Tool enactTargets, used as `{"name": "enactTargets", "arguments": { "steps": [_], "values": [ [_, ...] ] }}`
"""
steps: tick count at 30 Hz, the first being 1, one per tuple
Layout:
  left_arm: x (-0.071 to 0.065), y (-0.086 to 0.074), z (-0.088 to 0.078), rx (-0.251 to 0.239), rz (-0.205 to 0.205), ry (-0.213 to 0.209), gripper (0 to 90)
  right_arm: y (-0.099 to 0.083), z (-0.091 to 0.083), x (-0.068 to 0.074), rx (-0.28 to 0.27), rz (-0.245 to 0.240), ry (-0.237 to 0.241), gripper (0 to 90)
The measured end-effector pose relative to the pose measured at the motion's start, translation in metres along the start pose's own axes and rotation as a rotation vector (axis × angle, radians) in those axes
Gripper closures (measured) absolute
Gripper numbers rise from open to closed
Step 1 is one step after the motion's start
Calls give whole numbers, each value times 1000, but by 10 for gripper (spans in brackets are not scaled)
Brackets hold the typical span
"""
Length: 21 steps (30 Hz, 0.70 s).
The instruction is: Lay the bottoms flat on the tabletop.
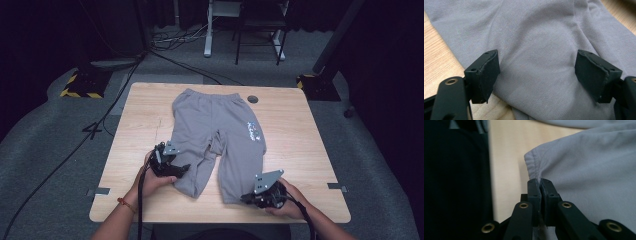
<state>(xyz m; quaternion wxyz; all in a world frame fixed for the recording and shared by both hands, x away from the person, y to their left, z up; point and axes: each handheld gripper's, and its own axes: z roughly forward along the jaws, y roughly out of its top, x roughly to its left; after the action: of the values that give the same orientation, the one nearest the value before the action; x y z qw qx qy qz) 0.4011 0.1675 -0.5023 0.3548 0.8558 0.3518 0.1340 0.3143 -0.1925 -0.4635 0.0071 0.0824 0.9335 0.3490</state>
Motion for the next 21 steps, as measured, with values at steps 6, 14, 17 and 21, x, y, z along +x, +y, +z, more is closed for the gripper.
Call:
{"name": "enactTargets", "arguments": {
  "steps": [6, 14, 17, 21],
  "values": [
    [0, 0, 0, 0, 0, 0, 212, -13, -2, 41, 40, -19, 88, 864],
    [0, 0, 0, 0, -1, 0, 212, -10, -19, 51, -33, -23, 33, 646],
    [0, 0, 0, 1, -1, 0, 212, -3, -27, 23, -85, -1, -83, 563],
    [0, 0, 0, 0, -1, 0, 212, -1, -32, -43, -114, 113, -297, 530]
  ]
}}
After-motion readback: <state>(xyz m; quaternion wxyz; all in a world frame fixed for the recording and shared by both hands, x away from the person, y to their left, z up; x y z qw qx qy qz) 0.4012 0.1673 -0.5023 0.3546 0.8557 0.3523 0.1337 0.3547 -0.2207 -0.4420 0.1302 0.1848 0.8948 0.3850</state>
